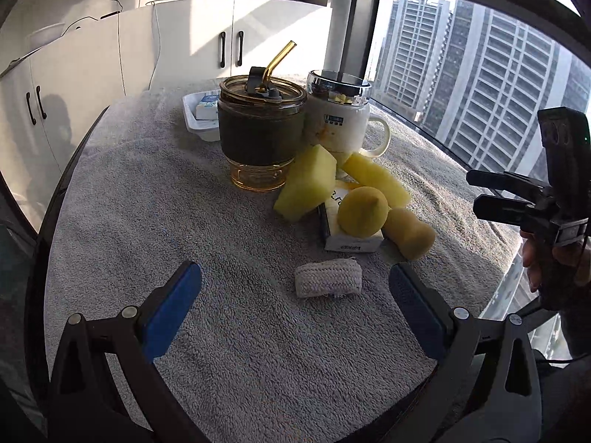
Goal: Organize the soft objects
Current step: 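Move both tools back toward the remaining items on the table, then grasp the woven beige roll with the left tool while the right tool grasps the tan gourd sponge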
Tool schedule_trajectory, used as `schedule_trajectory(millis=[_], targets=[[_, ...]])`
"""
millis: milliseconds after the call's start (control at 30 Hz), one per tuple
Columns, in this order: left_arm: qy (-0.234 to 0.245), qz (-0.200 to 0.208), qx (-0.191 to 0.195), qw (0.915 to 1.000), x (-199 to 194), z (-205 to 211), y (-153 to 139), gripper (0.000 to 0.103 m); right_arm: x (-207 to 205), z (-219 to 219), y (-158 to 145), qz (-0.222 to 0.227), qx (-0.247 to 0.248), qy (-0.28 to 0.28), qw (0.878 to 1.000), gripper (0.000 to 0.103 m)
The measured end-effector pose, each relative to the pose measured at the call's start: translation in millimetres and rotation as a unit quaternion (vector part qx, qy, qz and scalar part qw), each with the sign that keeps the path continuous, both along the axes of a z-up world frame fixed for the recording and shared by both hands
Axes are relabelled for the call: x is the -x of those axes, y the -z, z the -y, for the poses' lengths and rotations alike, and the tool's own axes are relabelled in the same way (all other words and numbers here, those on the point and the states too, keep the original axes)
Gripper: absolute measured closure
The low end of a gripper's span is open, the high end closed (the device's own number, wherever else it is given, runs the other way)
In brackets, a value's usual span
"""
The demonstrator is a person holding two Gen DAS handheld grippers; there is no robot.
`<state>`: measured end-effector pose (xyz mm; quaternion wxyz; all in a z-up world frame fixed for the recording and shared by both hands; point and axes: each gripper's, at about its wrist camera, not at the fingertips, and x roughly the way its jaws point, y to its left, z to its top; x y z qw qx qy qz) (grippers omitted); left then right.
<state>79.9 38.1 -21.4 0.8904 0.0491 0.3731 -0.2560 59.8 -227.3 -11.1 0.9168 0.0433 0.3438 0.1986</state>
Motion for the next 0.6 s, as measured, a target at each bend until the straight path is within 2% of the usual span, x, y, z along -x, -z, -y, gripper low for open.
schedule_trajectory(millis=[100, 200, 300, 500, 600], targets=[[0.022, -0.002, -0.016, 0.9996, 3.4, 13.7, 7.4, 0.0, 1.7, -19.0, 7.8, -0.003, 0.027, -0.016, 1.0, 0.0], [0.038, -0.005, -0.026, 0.9989, 1.6, 24.0, 14.8, 0.0, 1.3, -33.8, 16.9, -0.011, 0.039, -0.033, 0.999, 0.01], [0.03, -0.022, -0.024, 0.999, -8.4, 25.6, 23.7, 0.0, -6.1, -40.0, 27.5, -0.03, 0.038, -0.035, 0.998, 0.018], [0.005, -0.036, -0.038, 0.9986, -21.1, 29.9, 34.0, 0.0, -18.3, -49.4, 44.3, -0.057, 0.036, -0.041, 0.997, 0.024], [-0.006, -0.048, -0.032, 0.9983, -27.1, 30.4, 38.3, 0.002, -24.7, -53.7, 50.0, -0.063, 0.044, -0.039, 0.996, 0.027]])
